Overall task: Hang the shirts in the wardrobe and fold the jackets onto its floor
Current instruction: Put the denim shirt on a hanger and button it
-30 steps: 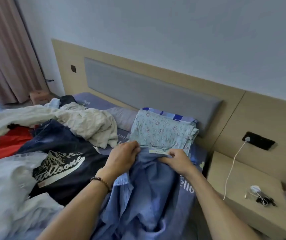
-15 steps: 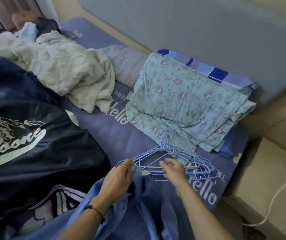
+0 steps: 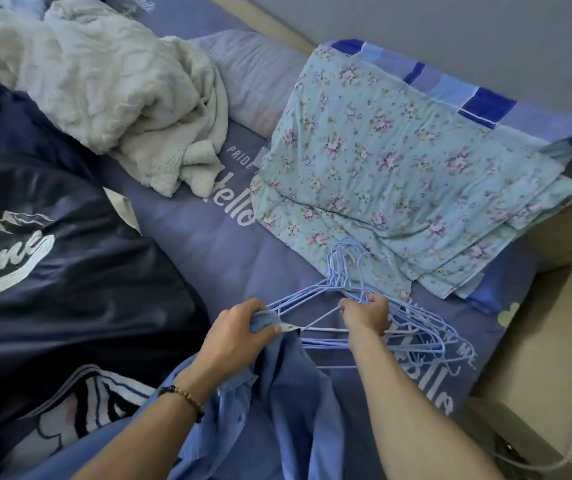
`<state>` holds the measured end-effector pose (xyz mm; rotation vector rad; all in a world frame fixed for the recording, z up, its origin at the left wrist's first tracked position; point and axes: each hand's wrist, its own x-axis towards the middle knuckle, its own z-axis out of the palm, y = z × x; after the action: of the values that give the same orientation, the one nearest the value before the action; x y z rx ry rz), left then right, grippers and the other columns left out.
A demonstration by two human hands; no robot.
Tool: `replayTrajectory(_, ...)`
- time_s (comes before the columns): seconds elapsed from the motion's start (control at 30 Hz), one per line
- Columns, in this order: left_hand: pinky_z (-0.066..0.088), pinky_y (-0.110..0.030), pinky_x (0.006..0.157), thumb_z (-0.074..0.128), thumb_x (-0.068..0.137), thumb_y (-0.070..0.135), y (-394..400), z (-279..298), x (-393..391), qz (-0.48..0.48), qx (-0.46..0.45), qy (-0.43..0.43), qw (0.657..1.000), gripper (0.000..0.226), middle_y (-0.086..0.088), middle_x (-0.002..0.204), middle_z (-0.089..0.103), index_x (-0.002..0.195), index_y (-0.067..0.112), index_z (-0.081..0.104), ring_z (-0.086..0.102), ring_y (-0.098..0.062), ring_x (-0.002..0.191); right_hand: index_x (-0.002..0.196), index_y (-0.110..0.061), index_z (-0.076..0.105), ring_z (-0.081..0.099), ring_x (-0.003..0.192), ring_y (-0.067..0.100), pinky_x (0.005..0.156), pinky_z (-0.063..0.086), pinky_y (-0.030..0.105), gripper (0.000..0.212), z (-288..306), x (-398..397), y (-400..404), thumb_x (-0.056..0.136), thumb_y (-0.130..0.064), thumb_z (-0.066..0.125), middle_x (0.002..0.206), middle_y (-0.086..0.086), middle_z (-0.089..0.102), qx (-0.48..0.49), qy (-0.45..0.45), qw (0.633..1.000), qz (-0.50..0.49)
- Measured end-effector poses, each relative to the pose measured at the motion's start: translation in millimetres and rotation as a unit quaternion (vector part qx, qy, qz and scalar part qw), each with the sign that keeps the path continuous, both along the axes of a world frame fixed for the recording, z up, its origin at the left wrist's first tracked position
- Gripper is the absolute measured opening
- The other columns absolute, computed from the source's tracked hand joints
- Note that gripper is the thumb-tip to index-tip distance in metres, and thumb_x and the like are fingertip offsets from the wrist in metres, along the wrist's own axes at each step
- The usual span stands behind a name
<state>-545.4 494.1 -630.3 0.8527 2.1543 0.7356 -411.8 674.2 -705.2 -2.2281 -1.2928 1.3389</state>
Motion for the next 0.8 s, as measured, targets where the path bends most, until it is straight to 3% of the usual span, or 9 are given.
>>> replayTrajectory(0.1, 0.048, -0.035, 0.067, 0.071, 0.083, 0.032, -2, 17, 6, -0.038, 0.017, -0.004, 0.999, 0.012, 0.009, 0.070, 0.062, 0.082, 0.025, 0.061, 0.054, -0.011, 0.067, 0.099, -0.017, 0.052, 0.066, 0.081, 0.030, 0.077, 0.058, 0.048, 0.043, 27, 1, -4, 0.070, 0.001, 0.077, 0.077, -0.001, 0.061, 0.043, 0.018, 0.999, 0.001)
replayTrajectory(0.2, 0.047, -0.034, 0.065, 0.068, 0.085, 0.025, -3, 41, 12, -0.080, 0.041, 0.004, 0.996, 0.009, 0.015, 0.066, 0.059, 0.083, 0.026, 0.060, 0.052, -0.007, 0.065, 0.101, -0.018, 0.053, 0.057, 0.075, 0.021, 0.069, 0.047, 0.031, 0.030, 72, 10, -6, 0.083, 0.002, 0.067, 0.063, -0.009, 0.056, 0.099, -0.007, 0.993, 0.065)
replayTrajectory(0.27, 0.041, -0.028, 0.060, 0.067, 0.088, 0.024, -4, 66, 20, -0.103, 0.064, 0.011, 0.993, 0.014, 0.025, 0.066, 0.057, 0.081, 0.030, 0.057, 0.050, -0.003, 0.063, 0.106, -0.019, 0.058, 0.060, 0.075, 0.019, 0.067, 0.042, 0.026, 0.025, 98, 25, -12, 0.088, -0.002, 0.060, 0.072, 0.000, 0.069, 0.134, -0.021, 0.985, 0.107)
replayTrajectory(0.37, 0.038, -0.025, 0.059, 0.065, 0.091, 0.025, -11, 99, 29, -0.129, 0.099, 0.024, 0.986, 0.014, 0.031, 0.065, 0.054, 0.084, 0.033, 0.056, 0.048, -0.001, 0.060, 0.115, -0.025, 0.063, 0.069, 0.084, 0.025, 0.077, 0.056, 0.037, 0.031, 124, 54, -19, 0.090, -0.009, 0.055, 0.088, 0.007, 0.074, 0.165, -0.031, 0.976, 0.136)
replayTrajectory(0.47, 0.043, -0.033, 0.062, 0.066, 0.090, 0.027, -31, 128, 39, -0.128, 0.115, 0.046, 0.984, 0.011, 0.026, 0.062, 0.054, 0.084, 0.032, 0.058, 0.046, -0.005, 0.059, 0.117, -0.026, 0.066, 0.069, 0.088, 0.030, 0.079, 0.056, 0.038, 0.032, 167, 87, -34, 0.092, -0.012, 0.052, 0.092, 0.010, 0.073, 0.220, -0.071, 0.957, 0.174)
replayTrajectory(0.63, 0.047, -0.037, 0.067, 0.063, 0.090, 0.028, -61, 172, 69, -0.158, 0.152, 0.065, 0.973, 0.010, 0.016, 0.066, 0.056, 0.084, 0.033, 0.057, 0.049, -0.007, 0.063, 0.127, -0.020, 0.065, 0.065, 0.096, 0.034, 0.068, 0.045, 0.034, 0.038, 239, 129, -68, 0.096, -0.006, 0.047, 0.106, 0.015, 0.071, 0.263, -0.165, 0.905, 0.290)
replayTrajectory(0.7, 0.045, -0.034, 0.066, 0.062, 0.092, 0.026, -64, 188, 80, -0.164, 0.171, 0.071, 0.969, 0.014, 0.018, 0.067, 0.056, 0.085, 0.036, 0.056, 0.048, -0.006, 0.064, 0.115, -0.018, 0.070, 0.066, 0.094, 0.031, 0.066, 0.039, 0.029, 0.031, 260, 137, -80, 0.097, -0.006, 0.048, 0.101, 0.012, 0.072, 0.277, -0.131, 0.899, 0.312)
replayTrajectory(0.8, 0.042, -0.029, 0.063, 0.061, 0.094, 0.026, -71, 225, 91, -0.172, 0.189, 0.078, 0.964, 0.015, 0.016, 0.070, 0.057, 0.086, 0.037, 0.055, 0.051, -0.004, 0.065, 0.087, -0.017, 0.066, 0.066, 0.077, 0.017, 0.067, 0.045, 0.023, 0.020, 297, 137, -105, 0.095, -0.004, 0.053, 0.086, 0.007, 0.070, 0.241, 0.055, 0.925, 0.287)
